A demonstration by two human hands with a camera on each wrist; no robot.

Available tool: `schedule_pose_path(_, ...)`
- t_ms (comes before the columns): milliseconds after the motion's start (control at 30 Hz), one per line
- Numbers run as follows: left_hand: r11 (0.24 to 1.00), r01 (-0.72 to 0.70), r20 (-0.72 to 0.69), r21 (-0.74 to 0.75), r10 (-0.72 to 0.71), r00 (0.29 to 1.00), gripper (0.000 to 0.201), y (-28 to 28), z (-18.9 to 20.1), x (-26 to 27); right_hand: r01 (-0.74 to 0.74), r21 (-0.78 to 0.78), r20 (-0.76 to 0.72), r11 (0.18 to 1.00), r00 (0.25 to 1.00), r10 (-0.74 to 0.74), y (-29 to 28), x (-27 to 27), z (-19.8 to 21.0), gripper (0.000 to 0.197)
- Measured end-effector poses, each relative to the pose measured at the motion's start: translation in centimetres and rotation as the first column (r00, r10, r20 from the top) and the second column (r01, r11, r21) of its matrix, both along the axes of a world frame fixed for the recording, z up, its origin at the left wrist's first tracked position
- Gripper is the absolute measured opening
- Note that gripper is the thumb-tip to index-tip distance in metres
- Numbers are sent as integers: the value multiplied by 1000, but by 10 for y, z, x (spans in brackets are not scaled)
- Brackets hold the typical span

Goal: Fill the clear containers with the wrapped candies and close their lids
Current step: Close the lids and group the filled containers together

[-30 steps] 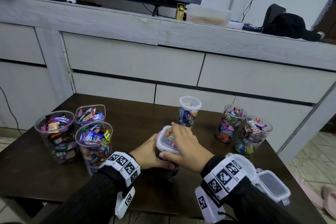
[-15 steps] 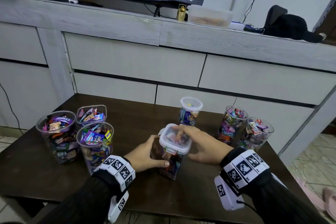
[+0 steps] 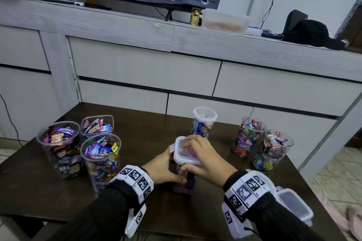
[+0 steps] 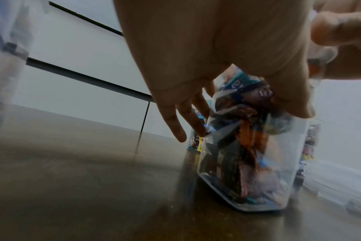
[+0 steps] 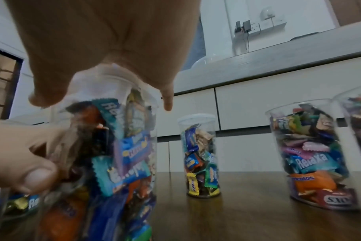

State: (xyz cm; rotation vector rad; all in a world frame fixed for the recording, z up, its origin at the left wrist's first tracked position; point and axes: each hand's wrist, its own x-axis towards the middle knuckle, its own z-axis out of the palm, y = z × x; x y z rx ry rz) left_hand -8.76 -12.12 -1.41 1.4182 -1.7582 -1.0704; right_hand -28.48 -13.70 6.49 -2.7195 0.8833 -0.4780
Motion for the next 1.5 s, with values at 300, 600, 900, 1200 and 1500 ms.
schedule_pose_path(300,995,-87,232,-40,94,968,103,8,-9,-2,-87,-6,-30,996,996,87,0,-29,2,53)
schedule_pose_path(600,994,71,32,-83,-68,997,100,4,-1,-11,85,-79,-107,993,990,-94,16,3,7,56)
schedule_pose_path(900,992,-26,64,-121,34,997,97,4,-12,-22,82,-108,-195,991,975,-102,17,3,12,48)
schedule_pose_path(1200,999,-44,400,14,35,916,110,7,-9,-5,150,-334,-317,931,912,-261,36,6,0,64)
schedule_pose_path(1500,950,-186,741,251,-65,669,90,15,-29,7,161,-372,-328,914,899,-291,-17,37,-11,80)
